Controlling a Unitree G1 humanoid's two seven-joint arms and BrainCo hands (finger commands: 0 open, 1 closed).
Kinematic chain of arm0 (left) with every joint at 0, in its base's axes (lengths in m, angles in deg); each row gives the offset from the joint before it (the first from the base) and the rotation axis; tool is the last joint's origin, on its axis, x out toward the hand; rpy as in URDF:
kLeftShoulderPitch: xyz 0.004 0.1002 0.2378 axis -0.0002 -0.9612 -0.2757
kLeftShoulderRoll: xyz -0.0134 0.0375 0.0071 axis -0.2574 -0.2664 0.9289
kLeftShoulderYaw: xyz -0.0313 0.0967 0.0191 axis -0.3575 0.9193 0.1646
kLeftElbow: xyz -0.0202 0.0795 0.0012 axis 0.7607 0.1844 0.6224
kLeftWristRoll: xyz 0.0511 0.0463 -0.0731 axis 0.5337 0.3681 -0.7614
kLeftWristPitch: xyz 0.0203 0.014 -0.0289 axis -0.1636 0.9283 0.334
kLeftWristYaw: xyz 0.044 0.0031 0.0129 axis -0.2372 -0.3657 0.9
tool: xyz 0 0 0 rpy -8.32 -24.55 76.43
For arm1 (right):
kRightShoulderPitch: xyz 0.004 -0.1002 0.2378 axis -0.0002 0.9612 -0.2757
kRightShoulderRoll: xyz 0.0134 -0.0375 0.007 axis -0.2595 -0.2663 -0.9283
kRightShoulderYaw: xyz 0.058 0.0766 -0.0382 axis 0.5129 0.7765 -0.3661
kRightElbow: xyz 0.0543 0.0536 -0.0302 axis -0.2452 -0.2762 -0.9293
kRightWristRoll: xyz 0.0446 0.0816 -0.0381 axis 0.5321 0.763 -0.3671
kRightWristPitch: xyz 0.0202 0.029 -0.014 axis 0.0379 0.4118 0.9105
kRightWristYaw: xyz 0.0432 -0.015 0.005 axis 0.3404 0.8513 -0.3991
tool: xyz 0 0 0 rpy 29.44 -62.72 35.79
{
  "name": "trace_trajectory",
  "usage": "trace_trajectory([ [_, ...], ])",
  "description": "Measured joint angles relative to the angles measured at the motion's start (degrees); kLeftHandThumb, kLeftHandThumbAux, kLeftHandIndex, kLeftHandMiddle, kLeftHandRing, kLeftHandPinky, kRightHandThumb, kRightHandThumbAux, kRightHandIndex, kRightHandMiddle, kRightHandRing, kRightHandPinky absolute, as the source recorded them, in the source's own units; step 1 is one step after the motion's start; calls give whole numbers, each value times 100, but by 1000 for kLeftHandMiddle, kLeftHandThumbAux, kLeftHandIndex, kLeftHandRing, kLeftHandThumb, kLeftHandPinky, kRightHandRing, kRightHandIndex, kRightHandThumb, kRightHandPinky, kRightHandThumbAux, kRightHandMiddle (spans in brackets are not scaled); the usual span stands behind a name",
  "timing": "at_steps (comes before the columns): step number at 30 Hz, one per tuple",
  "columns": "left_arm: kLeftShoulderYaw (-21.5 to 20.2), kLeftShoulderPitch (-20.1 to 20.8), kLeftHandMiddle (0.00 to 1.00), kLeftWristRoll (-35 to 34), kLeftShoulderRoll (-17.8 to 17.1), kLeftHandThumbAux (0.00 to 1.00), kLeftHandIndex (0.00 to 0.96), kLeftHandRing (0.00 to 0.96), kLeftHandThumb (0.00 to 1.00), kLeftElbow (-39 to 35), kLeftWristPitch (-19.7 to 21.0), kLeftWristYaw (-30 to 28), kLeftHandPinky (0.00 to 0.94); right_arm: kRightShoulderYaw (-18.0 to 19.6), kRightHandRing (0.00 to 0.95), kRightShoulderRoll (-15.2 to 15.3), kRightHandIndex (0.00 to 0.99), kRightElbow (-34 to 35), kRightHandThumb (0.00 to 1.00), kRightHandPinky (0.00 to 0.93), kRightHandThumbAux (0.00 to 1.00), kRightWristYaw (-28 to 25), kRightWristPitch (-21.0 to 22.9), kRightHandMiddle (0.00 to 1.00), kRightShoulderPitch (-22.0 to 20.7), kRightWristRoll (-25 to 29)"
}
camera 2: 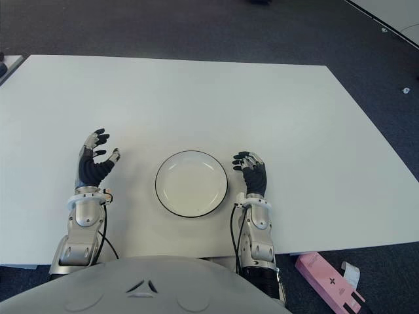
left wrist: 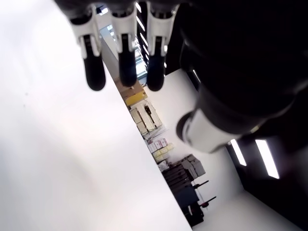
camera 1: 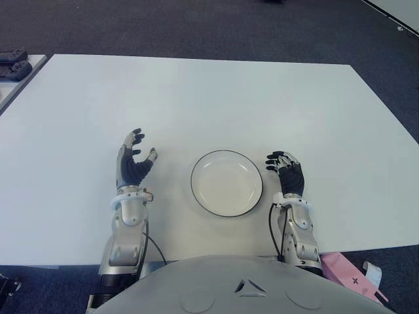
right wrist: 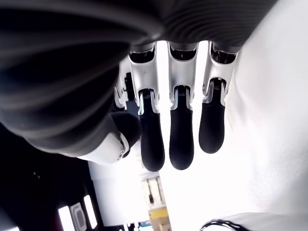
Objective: Put the toothpaste on the table into the plate.
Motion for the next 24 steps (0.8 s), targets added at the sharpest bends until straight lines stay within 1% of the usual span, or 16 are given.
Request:
trace_trajectory([
  [4,-182,-40,267,-48,-22,822,201,285,514,82,-133,117,350,14,506,1,430,-33,707,507,721,10,-1,509,-38,-2],
  [13,-451,-186,280,-83,-45,837,225,291,590,52,-313,248,335,25,503,0,430,-63,707,505,721,21,-1,507,-71,11],
  [21,-786,-272,261,-151,-78,838,212,265,477,-336,-325,248,290,26,501,1,430,-79,707,503,721,21,-2,503,-78,10],
  [24,-874,-273,257,-152,-137,848,215,258,456,-451,-326,247,284,26,500,1,430,-88,707,502,721,22,-4,502,-84,9],
])
